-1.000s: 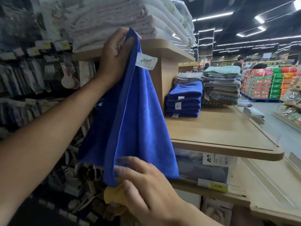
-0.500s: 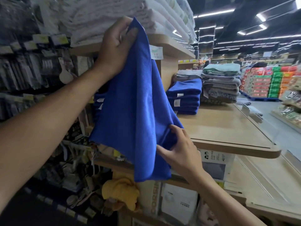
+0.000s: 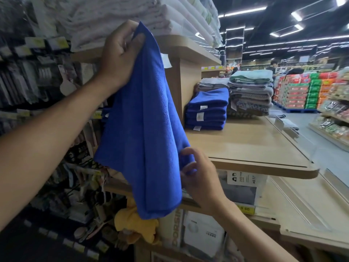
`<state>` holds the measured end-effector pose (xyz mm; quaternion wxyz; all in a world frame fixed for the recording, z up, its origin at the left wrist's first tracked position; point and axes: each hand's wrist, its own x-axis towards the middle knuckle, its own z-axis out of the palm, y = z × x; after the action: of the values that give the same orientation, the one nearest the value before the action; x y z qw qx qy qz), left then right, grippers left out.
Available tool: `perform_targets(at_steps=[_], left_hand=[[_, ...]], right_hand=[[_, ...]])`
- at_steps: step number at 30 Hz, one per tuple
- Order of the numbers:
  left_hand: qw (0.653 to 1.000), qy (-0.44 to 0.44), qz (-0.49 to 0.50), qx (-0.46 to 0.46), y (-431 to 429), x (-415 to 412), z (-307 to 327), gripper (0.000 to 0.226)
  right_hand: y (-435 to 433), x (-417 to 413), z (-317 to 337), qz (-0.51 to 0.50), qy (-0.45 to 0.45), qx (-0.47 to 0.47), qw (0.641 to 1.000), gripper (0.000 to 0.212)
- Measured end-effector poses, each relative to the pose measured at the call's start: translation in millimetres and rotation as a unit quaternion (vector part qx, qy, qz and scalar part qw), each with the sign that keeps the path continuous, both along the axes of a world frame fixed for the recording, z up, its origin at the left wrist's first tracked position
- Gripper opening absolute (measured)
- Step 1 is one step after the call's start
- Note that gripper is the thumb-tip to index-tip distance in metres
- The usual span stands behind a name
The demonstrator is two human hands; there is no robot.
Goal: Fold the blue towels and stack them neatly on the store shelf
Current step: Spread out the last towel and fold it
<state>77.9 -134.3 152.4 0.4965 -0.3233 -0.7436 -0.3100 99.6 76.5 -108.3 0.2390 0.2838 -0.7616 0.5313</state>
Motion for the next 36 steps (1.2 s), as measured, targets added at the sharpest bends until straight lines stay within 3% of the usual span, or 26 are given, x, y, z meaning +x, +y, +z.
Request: perform_targets(at_steps=[2,4,7,10,13,16,18,20,22,24,30,34,36], left_hand=[[1.000,-0.001,-0.011,0.001,2,1,0,0.013],[1.000,-0.003,-0.015,-0.001,4,1,0,0.013],[1.000,-0.009,-0.009,0.001,2,1,-1,0.014],[1.000,-0.015,-0.002,0.017,-5,2,-3,0.013],[0.999,-0.019,0.004,0.027,-11,2,-4,0.013],[0.999,-0.022,0.003,0.028,-12,0,-6,0.013],[0.999,-0.019,0.004,0.029,-13,-1,-7,0.013],[1.000,-0.017,0.005,0.026,-14,0,-8,0.014],[1.000,-0.016,0.006,0.021,-17,1,-8,0.014],[1.000,-0.017,0.008,0.020,-21,4,-8,0.012],[0.995,0.008,0.051,0.088,-41,18,-24,0.019],[0.995,0.011,0.030,0.091,-50,12,-43,0.014],[0.997,-0.007,0.024,0.079,-47,10,-45,0.014]], right_hand=[[-8,2,-4,-0.071,0.044,0.152,0.985,0.072],[-20,7,-5,-0.119,0.073,0.193,0.971,0.068],[-36,10,-5,-0.115,0.088,0.113,0.983,0.024],[-38,12,-4,-0.017,-0.010,-0.031,0.999,0.022],[-37,18,0,0.065,-0.144,-0.178,0.971,0.019],[-37,24,6,0.146,-0.362,-0.263,0.882,0.020],[-33,29,15,0.227,-0.487,-0.318,0.781,0.022],[-25,32,22,0.303,-0.536,-0.353,0.704,0.028],[-15,35,28,0.349,-0.527,-0.382,0.674,0.022],[-3,32,33,0.351,-0.500,-0.403,0.682,0.029],[57,12,65,0.169,-0.295,-0.407,0.848,0.013],[51,17,59,0.097,-0.244,-0.269,0.927,0.016],[30,21,41,0.120,-0.284,-0.218,0.926,0.014]])
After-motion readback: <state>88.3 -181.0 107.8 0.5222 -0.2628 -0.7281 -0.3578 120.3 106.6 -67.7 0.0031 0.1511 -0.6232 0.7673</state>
